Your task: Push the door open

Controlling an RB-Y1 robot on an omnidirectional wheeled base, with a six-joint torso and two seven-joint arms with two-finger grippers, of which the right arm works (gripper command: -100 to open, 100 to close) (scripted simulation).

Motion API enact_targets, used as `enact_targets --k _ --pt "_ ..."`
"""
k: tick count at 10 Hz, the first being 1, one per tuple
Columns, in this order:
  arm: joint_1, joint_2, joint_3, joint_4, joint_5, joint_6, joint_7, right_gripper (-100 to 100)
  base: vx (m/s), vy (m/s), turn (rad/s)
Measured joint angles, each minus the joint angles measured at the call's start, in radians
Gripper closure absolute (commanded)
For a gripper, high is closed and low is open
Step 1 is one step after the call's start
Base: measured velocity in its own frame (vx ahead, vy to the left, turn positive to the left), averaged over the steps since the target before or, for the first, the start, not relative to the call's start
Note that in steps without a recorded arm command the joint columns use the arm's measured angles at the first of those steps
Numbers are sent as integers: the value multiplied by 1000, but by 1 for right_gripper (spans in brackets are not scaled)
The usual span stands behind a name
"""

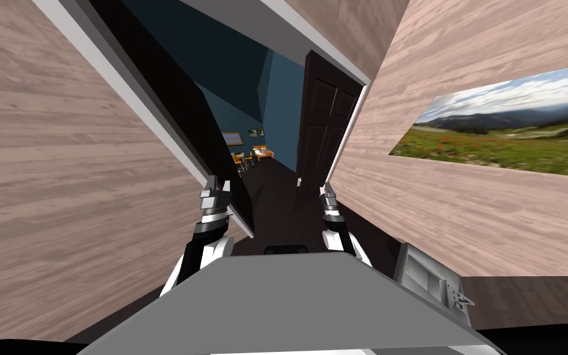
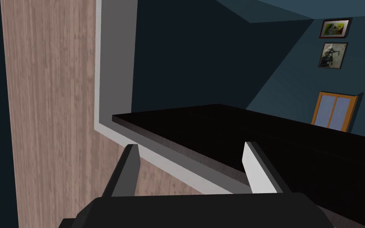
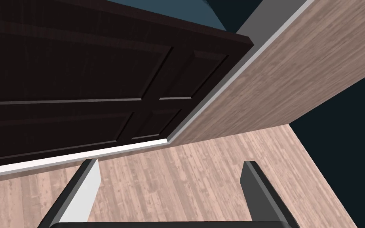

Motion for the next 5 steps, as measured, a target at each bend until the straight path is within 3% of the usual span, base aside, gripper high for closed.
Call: enact_targets --k 5 --pt "-54 -13 29 166 -7 -34 -16 -100 93 -94 76"
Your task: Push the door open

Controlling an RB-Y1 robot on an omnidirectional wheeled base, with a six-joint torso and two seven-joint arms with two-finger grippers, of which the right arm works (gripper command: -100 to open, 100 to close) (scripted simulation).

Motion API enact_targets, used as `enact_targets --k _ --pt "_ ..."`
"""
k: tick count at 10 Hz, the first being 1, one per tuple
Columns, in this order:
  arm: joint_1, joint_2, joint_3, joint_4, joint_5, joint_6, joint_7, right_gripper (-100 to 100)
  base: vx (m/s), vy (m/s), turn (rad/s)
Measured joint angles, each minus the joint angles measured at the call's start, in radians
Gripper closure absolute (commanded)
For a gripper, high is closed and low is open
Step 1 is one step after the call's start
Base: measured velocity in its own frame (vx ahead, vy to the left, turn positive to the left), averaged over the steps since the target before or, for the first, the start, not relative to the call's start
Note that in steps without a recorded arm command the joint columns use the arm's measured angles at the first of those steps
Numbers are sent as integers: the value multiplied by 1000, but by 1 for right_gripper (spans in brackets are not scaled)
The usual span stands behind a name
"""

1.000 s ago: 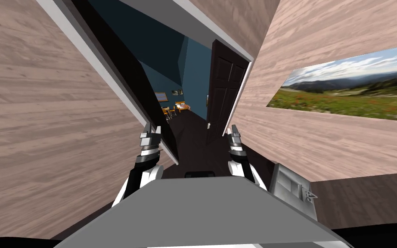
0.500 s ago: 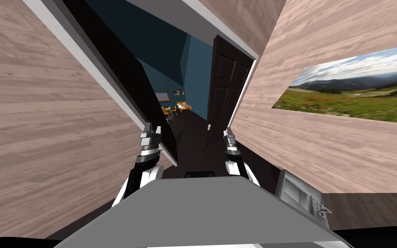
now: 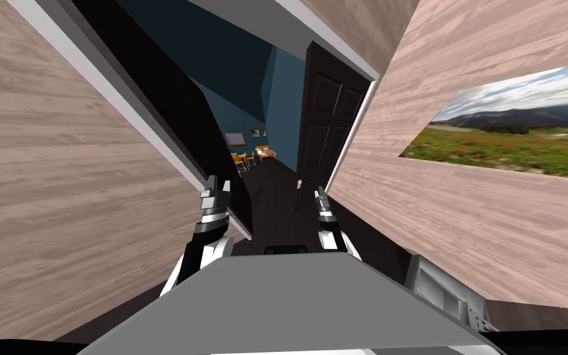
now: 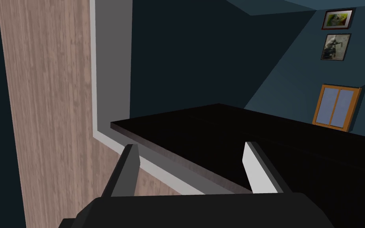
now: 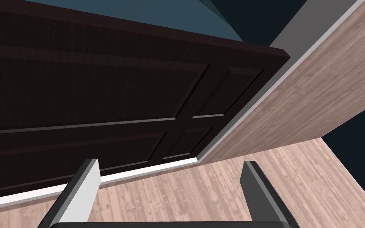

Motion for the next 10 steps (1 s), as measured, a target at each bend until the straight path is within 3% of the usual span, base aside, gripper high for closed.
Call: enact_targets --k 4,10 --pt "-47 -8 26 129 -6 -19 -13 -100 83 -98 73" --pt "-84 -18 53 272 -13 -47 -33 -100 52 -69 54"
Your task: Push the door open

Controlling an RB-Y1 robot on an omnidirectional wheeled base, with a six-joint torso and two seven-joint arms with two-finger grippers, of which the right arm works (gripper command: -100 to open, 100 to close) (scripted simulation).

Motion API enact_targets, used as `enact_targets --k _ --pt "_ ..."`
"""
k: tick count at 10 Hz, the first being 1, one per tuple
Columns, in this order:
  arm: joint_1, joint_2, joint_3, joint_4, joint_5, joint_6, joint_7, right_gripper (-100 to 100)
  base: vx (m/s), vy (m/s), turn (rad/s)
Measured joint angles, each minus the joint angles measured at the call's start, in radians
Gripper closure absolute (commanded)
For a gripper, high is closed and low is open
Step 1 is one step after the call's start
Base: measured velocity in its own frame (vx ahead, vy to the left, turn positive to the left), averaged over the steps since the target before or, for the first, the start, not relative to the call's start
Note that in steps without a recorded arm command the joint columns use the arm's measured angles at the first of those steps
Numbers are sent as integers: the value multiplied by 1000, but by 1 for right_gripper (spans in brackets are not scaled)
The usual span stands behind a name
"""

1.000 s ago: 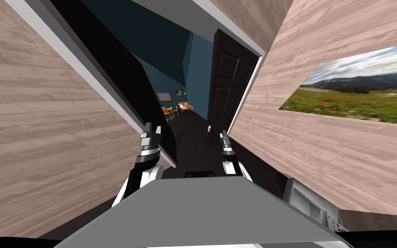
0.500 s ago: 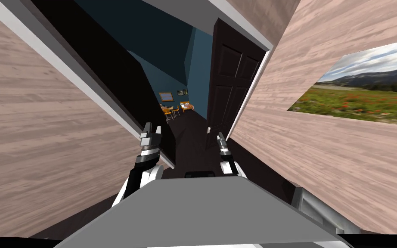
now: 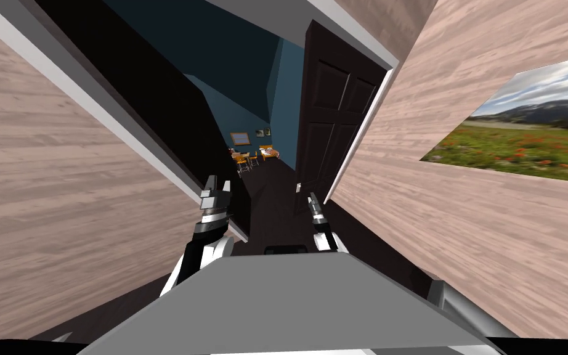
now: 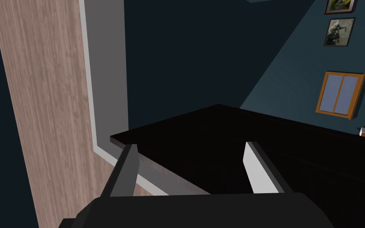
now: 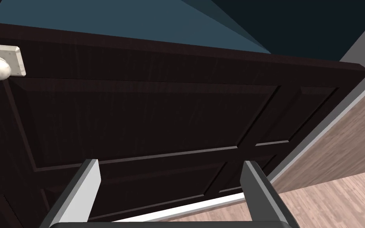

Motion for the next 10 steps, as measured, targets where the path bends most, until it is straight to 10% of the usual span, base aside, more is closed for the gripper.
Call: enact_targets --k 10 --pt "-84 2 44 259 -10 -51 -22 -100 56 -78 62"
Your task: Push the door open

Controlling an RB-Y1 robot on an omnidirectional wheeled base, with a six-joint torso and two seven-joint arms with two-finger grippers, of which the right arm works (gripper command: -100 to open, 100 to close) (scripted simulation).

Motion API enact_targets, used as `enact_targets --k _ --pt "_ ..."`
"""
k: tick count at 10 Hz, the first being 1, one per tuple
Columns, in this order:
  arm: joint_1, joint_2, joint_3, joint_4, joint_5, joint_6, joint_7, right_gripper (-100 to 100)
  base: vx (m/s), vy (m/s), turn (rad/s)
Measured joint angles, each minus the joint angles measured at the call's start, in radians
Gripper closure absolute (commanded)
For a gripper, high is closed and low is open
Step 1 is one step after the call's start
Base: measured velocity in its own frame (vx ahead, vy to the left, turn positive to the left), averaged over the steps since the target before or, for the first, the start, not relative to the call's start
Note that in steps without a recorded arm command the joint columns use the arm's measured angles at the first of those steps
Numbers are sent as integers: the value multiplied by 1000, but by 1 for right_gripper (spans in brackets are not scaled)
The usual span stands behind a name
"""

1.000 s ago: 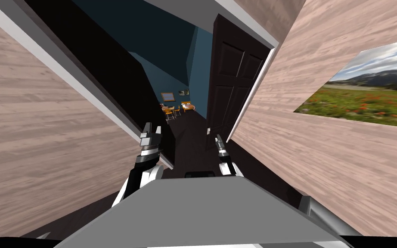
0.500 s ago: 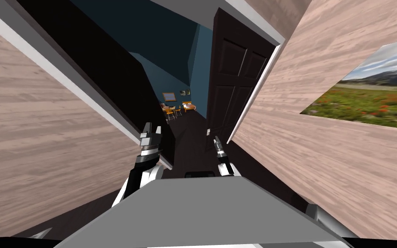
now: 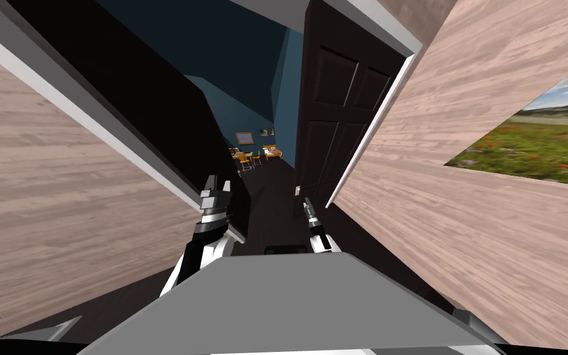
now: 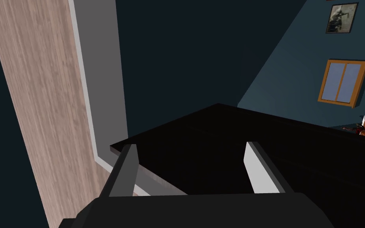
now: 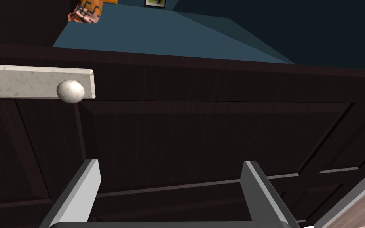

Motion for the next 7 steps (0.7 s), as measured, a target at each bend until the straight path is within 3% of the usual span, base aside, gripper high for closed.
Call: enact_targets --k 3,7 --pt "-31 1 17 104 -5 -28 -10 -100 72 -108 73" --pt "-61 -2 39 196 -10 -34 -26 -100 87 -93 60"
